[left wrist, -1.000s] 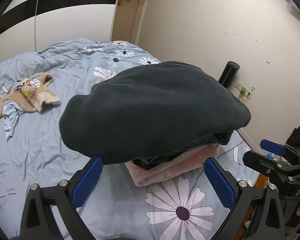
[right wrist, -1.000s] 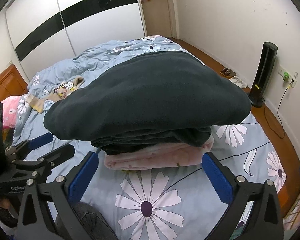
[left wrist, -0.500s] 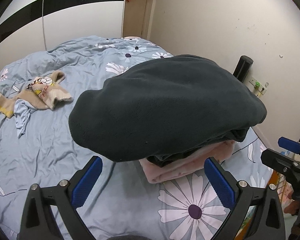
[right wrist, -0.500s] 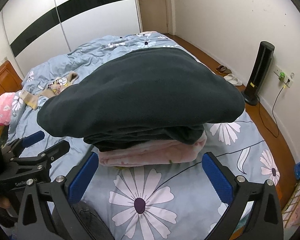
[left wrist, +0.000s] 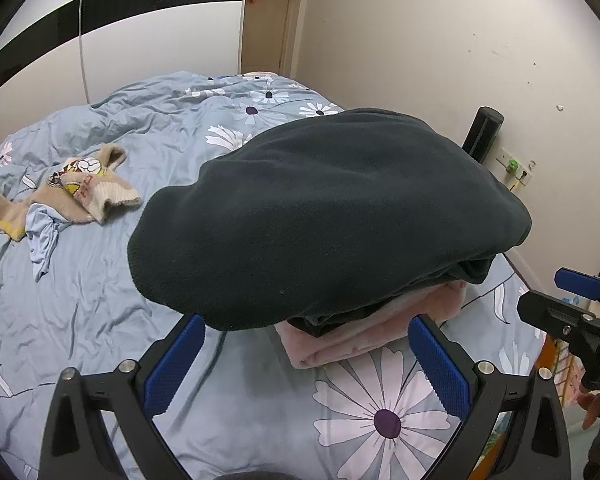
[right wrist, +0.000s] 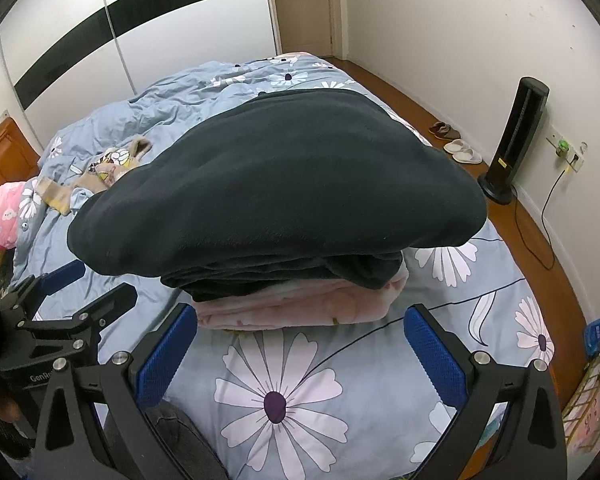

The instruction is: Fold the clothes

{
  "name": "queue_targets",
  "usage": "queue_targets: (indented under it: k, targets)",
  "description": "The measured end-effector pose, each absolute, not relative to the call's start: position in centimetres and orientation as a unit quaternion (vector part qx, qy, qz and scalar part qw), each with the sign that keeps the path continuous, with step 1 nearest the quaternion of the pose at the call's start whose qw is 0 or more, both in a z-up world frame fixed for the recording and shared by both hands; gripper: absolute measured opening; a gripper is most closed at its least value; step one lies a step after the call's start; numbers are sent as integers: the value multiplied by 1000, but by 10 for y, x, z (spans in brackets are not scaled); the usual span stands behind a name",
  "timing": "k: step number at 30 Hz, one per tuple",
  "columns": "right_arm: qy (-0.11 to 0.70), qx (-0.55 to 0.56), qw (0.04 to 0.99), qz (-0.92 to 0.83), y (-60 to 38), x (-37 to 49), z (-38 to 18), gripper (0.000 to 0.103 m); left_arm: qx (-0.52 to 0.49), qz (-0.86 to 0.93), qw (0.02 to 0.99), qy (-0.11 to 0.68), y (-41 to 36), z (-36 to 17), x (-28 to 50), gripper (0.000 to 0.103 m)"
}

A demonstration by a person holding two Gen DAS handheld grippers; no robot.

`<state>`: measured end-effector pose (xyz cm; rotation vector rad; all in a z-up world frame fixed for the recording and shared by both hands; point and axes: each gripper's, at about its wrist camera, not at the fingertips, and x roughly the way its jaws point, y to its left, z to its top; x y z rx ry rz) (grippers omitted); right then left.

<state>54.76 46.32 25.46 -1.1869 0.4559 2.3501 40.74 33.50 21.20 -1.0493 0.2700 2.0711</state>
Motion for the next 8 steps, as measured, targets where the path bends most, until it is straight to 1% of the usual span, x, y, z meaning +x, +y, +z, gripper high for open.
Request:
queue_targets:
  k: [8]
  targets:
    - [160, -437, 229, 855, 463, 543, 255, 103, -410, 821, 385, 98, 332, 212, 404, 103]
